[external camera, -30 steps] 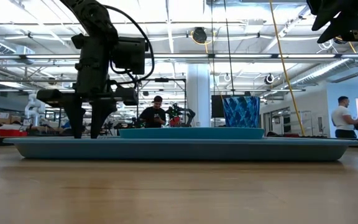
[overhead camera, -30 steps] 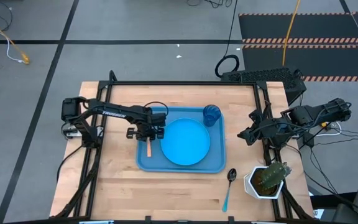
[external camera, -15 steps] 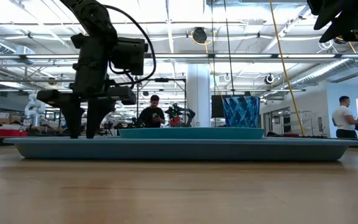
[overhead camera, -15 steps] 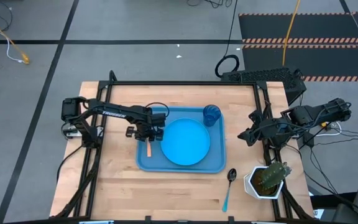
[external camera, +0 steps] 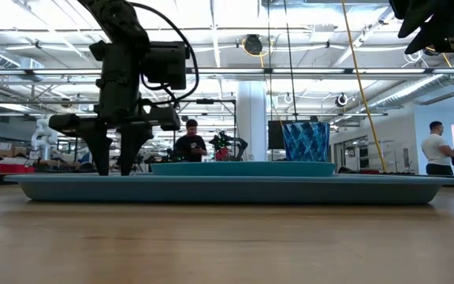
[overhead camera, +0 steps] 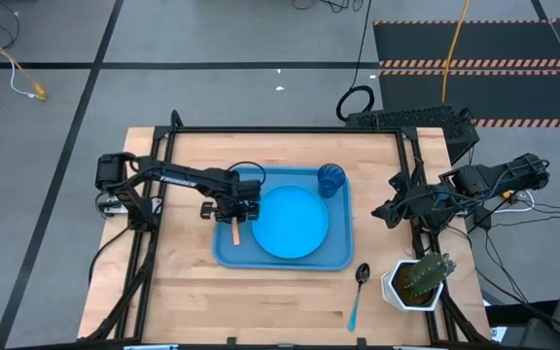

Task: Pick and place plate/cup/fork/spoon on tray
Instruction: Put the brown fork on the blue tray to the left of the blue plate

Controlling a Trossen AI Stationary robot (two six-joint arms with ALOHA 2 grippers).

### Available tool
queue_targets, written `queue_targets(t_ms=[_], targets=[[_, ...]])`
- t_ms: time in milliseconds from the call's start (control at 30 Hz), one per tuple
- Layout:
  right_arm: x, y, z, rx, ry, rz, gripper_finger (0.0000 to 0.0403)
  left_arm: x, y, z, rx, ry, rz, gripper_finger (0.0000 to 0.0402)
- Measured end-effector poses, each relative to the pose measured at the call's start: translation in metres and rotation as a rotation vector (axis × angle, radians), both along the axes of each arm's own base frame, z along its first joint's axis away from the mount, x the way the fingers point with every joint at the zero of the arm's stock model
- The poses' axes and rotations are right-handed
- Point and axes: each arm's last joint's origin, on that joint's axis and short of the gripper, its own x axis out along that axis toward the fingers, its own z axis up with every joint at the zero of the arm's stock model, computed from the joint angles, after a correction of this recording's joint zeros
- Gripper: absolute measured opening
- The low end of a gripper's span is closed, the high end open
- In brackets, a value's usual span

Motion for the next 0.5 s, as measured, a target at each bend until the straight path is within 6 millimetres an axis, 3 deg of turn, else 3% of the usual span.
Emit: queue_targets(t_ms=[500], targets=[[-0.0002,0.0011,-0.0001,0.032,0.008,0.019,0.0128,-0.0034,-0.0009,-0.0006,0.072,0.041,-0.034,0.0136]])
